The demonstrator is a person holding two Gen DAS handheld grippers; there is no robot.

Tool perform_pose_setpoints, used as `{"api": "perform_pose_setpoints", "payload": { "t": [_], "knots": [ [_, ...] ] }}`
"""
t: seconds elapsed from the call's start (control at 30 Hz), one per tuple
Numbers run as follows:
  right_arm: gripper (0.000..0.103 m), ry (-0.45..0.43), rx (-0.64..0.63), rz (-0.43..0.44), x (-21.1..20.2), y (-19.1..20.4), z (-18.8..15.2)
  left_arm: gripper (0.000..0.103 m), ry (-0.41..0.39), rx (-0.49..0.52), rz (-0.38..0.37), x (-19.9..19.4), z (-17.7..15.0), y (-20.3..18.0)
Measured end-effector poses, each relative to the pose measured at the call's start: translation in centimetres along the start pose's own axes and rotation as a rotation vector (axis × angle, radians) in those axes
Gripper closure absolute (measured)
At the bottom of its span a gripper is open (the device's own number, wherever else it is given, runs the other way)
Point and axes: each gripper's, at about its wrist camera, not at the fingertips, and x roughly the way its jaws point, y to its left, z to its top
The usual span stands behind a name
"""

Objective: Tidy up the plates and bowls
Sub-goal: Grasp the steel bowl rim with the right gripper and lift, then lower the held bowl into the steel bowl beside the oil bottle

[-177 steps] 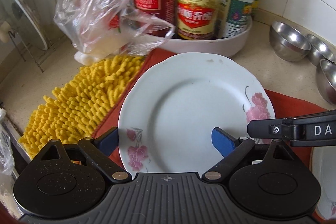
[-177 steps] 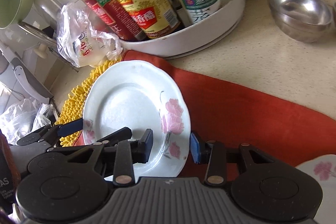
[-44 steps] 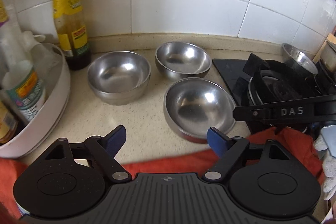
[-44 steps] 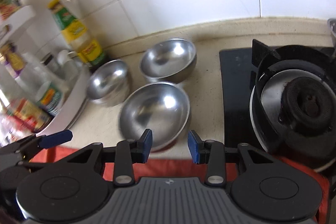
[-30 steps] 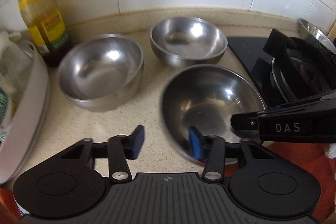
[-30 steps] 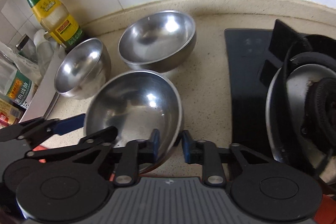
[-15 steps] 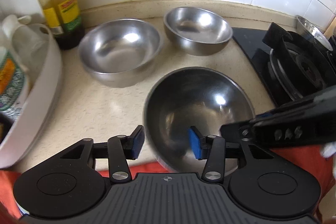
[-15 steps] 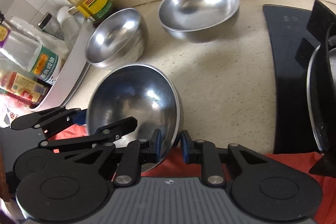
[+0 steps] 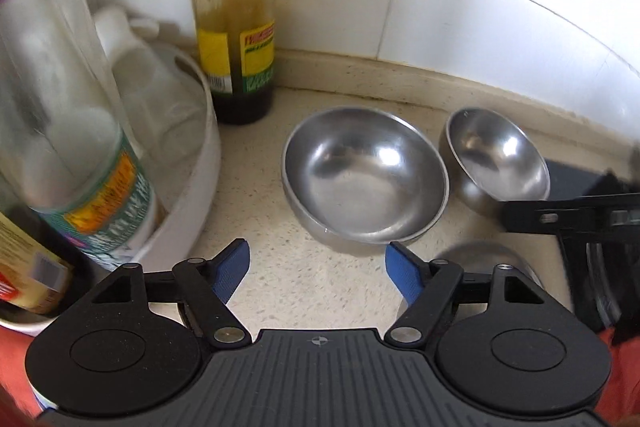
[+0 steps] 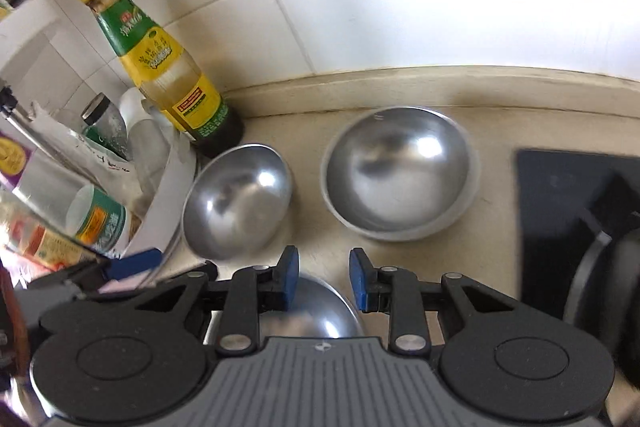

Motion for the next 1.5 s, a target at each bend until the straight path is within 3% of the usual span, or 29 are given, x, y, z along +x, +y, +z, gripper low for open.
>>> {"api": "perform_pose_setpoints", "payload": {
  "t": [0.13, 0.27, 0.4, 0.53, 0.77, 0.83, 0.97, 1.1, 1.17, 1.23, 1.4, 1.5],
  "knots": [
    [0.075, 0.042, 0.044, 0.045, 2.6, 0.5, 1.9, 0.026, 0.004, -0.058, -0.024, 0.3, 0.4, 0.5],
    [0.075, 0.040, 0.012, 0.059, 2.2, 0.8, 2.8, 0.018, 0.000, -0.042, -0.072, -0.9, 0.3, 1.1],
    [0.074, 0.031, 0.017, 0.083, 2.0, 0.3, 4.3, 0.018, -0.025, -0.090, -0.078, -0.7, 0.7, 1.7],
    [0.073, 0.060, 0.032, 0.096, 3.8, 0.2, 5.8, 0.019, -0.048, -0.167, -0.052, 0.8, 1.7, 1.8],
    [0.073, 0.094, -0.023, 0.062, 5.1, 0.3, 7.9, 0.019, -0.064, -0.159, 0.001, 2.4, 2.8, 1.0],
    [0.074, 0.090, 0.000, 0.071, 5.1, -0.3, 8.4, 0.022, -0.050, -0.165, -0.020, 2.6, 2.6, 0.8],
    [0.074, 0.023, 0.016, 0.068, 2.5, -2.2, 8.6, 0.023, -0.053, -0.146, -0.038, 2.0, 1.2, 0.8],
    [0.074, -0.048, -0.041, -0.087, 0.7, -4.1, 8.2, 0.023, -0.097, -0.112, -0.055, -0.2, 0.6, -0.4],
    [0.074, -0.038, -0.020, -0.126, 0.6, -5.8, 7.8, 0.019, -0.144, -0.063, -0.056, -1.5, 0.4, -1.3],
    [0.074, -0.019, 0.016, -0.130, 0.9, -7.2, 7.0, 0.019, -0.182, -0.041, -0.018, -2.2, 0.4, -1.9],
    [0.074, 0.006, 0.083, -0.089, 1.3, -8.7, 5.9, 0.018, -0.196, 0.041, -0.087, -1.3, 3.4, -5.3],
    [0.074, -0.018, 0.084, -0.077, 0.7, -8.8, 5.7, 0.021, -0.125, 0.086, -0.126, 1.4, 5.1, -7.5]
  ]
}}
